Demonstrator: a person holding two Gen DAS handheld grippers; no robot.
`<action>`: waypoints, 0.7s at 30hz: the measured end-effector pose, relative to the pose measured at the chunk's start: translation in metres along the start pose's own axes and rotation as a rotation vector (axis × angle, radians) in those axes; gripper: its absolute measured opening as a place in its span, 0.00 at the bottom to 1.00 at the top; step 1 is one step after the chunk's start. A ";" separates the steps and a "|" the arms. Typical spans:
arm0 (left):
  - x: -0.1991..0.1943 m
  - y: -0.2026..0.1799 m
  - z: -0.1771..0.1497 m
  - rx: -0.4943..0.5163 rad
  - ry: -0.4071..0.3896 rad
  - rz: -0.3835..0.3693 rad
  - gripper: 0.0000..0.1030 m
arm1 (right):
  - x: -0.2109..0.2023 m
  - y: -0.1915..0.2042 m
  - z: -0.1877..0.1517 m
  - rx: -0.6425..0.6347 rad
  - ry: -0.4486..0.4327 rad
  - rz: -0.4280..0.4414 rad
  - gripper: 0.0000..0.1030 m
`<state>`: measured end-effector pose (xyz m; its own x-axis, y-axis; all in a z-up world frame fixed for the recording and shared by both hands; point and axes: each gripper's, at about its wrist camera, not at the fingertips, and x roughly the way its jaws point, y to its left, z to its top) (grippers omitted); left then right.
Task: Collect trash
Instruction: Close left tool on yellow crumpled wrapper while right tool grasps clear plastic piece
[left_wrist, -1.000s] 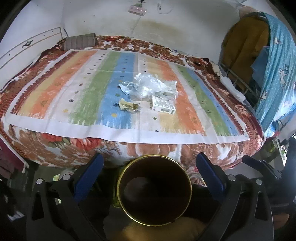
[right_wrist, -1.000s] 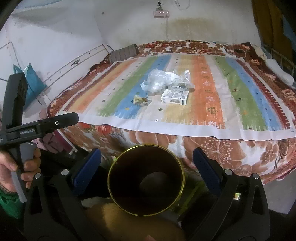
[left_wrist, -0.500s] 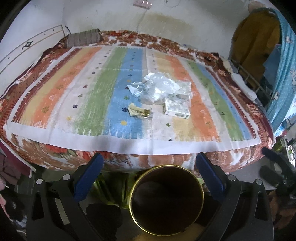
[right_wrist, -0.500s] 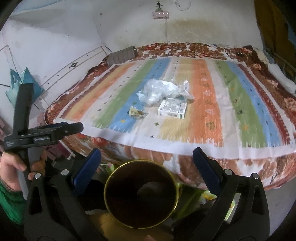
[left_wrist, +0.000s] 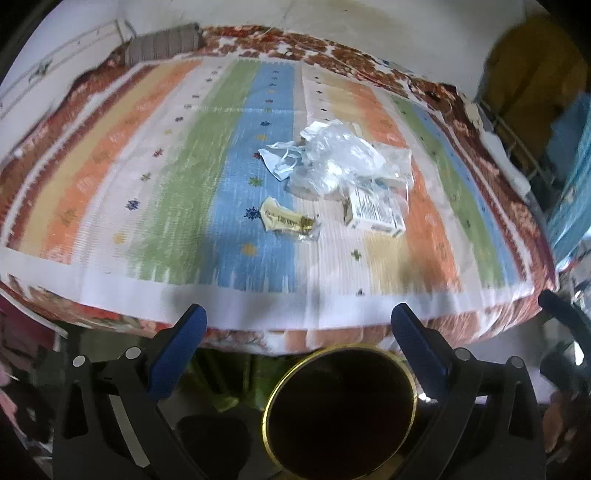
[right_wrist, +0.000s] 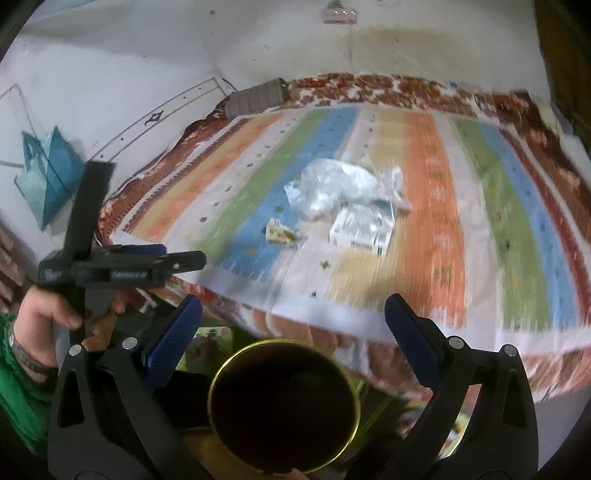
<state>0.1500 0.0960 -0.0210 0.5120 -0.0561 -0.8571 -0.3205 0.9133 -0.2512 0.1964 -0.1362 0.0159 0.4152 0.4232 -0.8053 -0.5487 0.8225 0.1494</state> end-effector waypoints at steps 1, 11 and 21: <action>0.005 0.003 0.006 -0.020 0.009 -0.010 0.94 | 0.004 -0.001 0.004 -0.015 0.001 -0.017 0.91; 0.048 0.005 0.035 -0.156 0.065 -0.075 0.94 | 0.048 -0.022 0.025 -0.119 0.044 -0.046 0.87; 0.085 0.022 0.053 -0.283 0.099 -0.109 0.91 | 0.081 -0.031 0.044 -0.180 0.031 -0.042 0.87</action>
<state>0.2291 0.1328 -0.0752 0.4799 -0.1992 -0.8544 -0.4839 0.7522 -0.4472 0.2788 -0.1103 -0.0289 0.4191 0.3756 -0.8266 -0.6536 0.7567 0.0124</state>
